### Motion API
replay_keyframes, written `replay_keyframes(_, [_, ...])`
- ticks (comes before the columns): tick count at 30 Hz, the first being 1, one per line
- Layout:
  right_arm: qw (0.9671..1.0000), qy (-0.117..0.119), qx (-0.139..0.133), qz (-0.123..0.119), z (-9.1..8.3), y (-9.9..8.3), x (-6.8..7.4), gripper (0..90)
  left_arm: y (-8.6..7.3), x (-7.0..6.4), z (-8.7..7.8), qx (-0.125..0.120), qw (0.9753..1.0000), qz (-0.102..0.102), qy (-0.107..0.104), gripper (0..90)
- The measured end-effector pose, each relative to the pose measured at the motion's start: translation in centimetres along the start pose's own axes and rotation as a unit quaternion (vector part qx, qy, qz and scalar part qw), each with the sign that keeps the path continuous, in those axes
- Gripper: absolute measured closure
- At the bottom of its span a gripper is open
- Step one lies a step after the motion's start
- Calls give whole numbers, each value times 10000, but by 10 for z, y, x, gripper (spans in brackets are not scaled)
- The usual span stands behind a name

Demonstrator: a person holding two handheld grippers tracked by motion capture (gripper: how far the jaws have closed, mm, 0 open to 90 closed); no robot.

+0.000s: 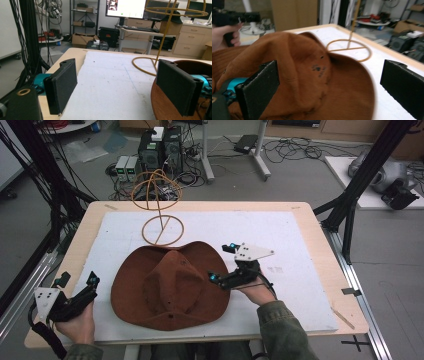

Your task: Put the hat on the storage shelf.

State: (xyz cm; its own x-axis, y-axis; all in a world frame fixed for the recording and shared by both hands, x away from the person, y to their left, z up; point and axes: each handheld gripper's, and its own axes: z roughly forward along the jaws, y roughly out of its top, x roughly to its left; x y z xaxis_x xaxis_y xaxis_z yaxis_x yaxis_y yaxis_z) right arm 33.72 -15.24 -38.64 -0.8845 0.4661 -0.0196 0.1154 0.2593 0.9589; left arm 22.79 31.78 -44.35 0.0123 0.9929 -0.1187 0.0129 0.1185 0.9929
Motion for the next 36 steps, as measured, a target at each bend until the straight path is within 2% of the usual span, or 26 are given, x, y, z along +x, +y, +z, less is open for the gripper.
replay_keyframes(1, [10000,64,48,11,5,-1,3,14,0,0,0,-5,10000,-8,4,176])
replay_keyframes(4, [9989,356,256,-155,23,-3,11,14,0,1,0,-9,10000,-25,25,176])
replay_keyframes(5, [9971,540,481,-225,35,-5,15,15,0,1,0,-12,10000,-31,26,176])
replay_keyframes(6, [9959,633,592,-263,40,-7,17,15,0,1,0,-16,10000,-36,21,175])
replay_keyframes(7, [9959,633,592,-263,40,-7,17,15,0,1,0,-12,10000,-30,15,175])
replay_keyframes(8, [9937,705,801,-335,49,-10,19,15,0,1,0,-9,10000,-23,8,176])
replay_keyframes(13, [9916,783,956,-388,61,-13,19,16,0,1,1,-4,10000,-14,22,176])
replay_keyframes(14, [9907,832,1027,-328,63,-14,17,50,0,1,1,12,10000,-10,14,176])
replay_keyframes(16, [9905,846,1036,-325,64,-14,17,50,-1,1,2,15,10000,-21,7,176])
replay_keyframes(19, [9903,795,1086,-350,66,-14,17,53,-1,0,2,34,10000,-4,-14,176])
replay_keyframes(20, [9889,791,1197,-395,68,-15,18,61,-1,-1,2,29,10000,-4,-19,176])
replay_keyframes(22, [9881,763,1263,-427,70,-15,19,70,-1,-1,3,21,10000,-5,-38,176])
replay_keyframes(26, [9819,931,1513,-654,75,-16,22,309,-1,-2,2,29,10000,10,-51,177])
replay_keyframes(27, [9807,979,1555,-663,76,-15,23,443,-1,-2,2,19,10000,-6,-48,178])
replay_keyframes(29, [9778,1174,1611,-652,76,-14,24,646,-1,-1,2,43,10000,-24,-49,178])
replay_keyframes(30, [9772,1167,1664,-610,75,-13,25,769,-1,-1,2,46,10000,-34,-46,178])
replay_keyframes(31, [9771,1158,1665,-641,75,-13,25,845,-1,0,2,51,10000,-51,-44,179])
replay_keyframes(33, [9770,1199,1658,-594,75,-12,26,874,-1,1,2,50,9999,-78,-38,180])
replay_keyframes(36, [9792,1106,1610,-554,73,-12,27,881,-1,2,2,40,9999,-113,-32,181])
